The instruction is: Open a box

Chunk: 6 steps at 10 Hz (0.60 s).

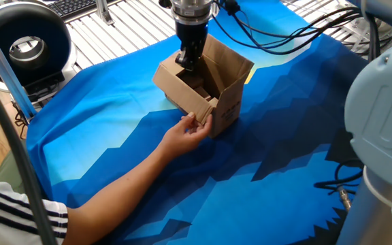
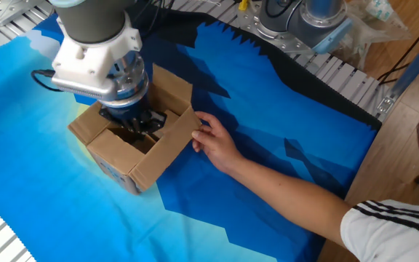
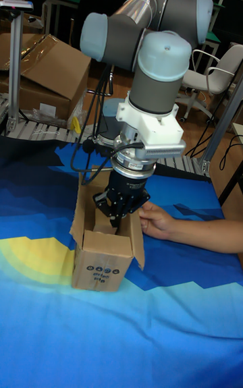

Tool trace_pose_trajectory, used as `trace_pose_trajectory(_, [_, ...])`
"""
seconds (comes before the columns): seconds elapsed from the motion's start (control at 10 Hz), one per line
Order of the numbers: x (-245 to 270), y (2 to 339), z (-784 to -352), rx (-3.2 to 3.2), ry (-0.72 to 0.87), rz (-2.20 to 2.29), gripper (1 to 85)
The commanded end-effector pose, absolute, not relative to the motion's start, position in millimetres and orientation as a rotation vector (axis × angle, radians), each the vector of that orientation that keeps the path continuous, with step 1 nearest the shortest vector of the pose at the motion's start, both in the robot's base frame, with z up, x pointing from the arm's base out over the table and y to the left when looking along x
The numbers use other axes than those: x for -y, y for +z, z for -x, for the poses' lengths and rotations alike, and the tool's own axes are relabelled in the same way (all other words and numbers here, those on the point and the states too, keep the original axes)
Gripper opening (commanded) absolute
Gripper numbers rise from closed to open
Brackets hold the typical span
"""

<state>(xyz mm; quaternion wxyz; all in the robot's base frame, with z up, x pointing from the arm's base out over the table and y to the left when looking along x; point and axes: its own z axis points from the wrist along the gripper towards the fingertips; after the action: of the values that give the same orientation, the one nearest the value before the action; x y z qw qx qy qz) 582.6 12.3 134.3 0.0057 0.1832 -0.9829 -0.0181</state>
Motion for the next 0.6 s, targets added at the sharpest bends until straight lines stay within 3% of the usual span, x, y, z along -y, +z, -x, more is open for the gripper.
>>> trace_pose_trajectory(0.0, [-14.3, 140.6, -587.6, 3.149, -0.088, -0.438, 1.3])
trace_pose_trajectory(0.3, [-16.2, 139.0, -601.2, 3.213, -0.094, -0.356, 1.3])
trace_pose_trajectory(0.5, [-13.3, 119.2, -624.7, 3.234, -0.097, -0.435, 1.3])
